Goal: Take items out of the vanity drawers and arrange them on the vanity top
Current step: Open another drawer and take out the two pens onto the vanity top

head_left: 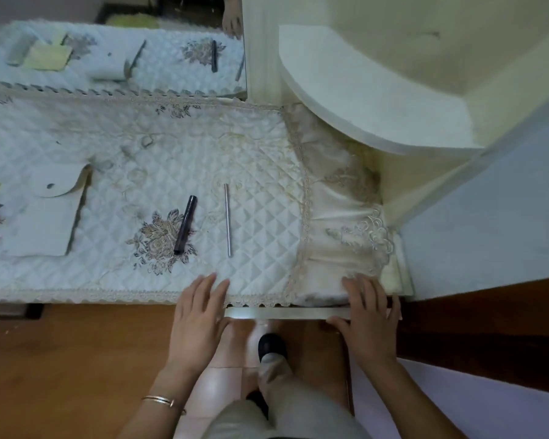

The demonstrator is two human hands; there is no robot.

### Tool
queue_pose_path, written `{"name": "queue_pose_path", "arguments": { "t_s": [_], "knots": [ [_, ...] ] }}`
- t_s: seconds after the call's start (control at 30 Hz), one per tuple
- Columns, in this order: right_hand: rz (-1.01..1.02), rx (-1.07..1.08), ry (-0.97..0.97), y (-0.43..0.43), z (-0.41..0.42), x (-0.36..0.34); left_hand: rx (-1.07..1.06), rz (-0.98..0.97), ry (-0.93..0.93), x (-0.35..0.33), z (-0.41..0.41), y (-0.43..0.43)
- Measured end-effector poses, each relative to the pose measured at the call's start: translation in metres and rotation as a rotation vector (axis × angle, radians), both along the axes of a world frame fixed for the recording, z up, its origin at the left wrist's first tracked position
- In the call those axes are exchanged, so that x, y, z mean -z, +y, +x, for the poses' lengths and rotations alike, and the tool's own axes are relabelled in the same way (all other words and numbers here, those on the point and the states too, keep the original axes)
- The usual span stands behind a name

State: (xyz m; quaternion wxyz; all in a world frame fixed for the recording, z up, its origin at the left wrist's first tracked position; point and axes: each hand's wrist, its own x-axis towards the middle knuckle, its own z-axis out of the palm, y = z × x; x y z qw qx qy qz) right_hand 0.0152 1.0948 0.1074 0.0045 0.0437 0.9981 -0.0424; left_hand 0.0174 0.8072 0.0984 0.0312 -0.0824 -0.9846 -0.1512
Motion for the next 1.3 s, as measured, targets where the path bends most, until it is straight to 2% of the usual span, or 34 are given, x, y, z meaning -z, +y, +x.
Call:
{"name": "queue_pose_path", "arguments": {
  "t_s": [0.2, 0.33, 0.47, 0.6, 0.7, 0.83, 0.9, 1.07, 1.2, 1.3],
  "knots": [
    [-0.024, 0.019, 0.082, -0.003, -0.02, 0.008, -0.203, -0.004, -0.089, -0.009, -0.022, 0.017],
    [-0.033, 0.037, 0.082, -0.007, -0.026, 0.006, -0.255, 0.024, -0.096, -0.007, -0.027, 0.022],
    [-0.033, 0.034, 0.03, -0.007, -0.025, 0.004, -0.228, 0.03, -0.083, -0.009, -0.024, 0.022],
    [-0.038, 0.038, -0.071, -0.009, -0.022, -0.002, -0.084, 0.043, -0.08, -0.006, -0.011, 0.008],
    [-0.06, 0.029, -0.2, -0.011, -0.012, -0.014, -0.076, 0.178, -0.147, -0.009, 0.014, -0.008],
    [-0.133, 0.081, -0.197, -0.036, 0.031, -0.027, -0.319, 0.455, -0.447, -0.017, 0.077, -0.039],
    [-0.21, 0.1, -0.234, -0.055, 0.067, -0.027, -0.392, 0.516, -0.607, -0.013, 0.125, -0.064],
    [-0.46, 0.06, -0.608, -0.122, 0.169, -0.024, -0.668, 0.647, -0.785, 0.016, 0.271, -0.133],
    [-0.496, 0.233, -0.869, -0.167, 0.233, -0.007, -0.92, 0.692, -0.927, 0.028, 0.381, -0.169],
    [-0.474, 0.212, -1.021, -0.197, 0.245, -0.007, -1.161, 0.844, -0.944, 0.039, 0.448, -0.189]
  ]
}}
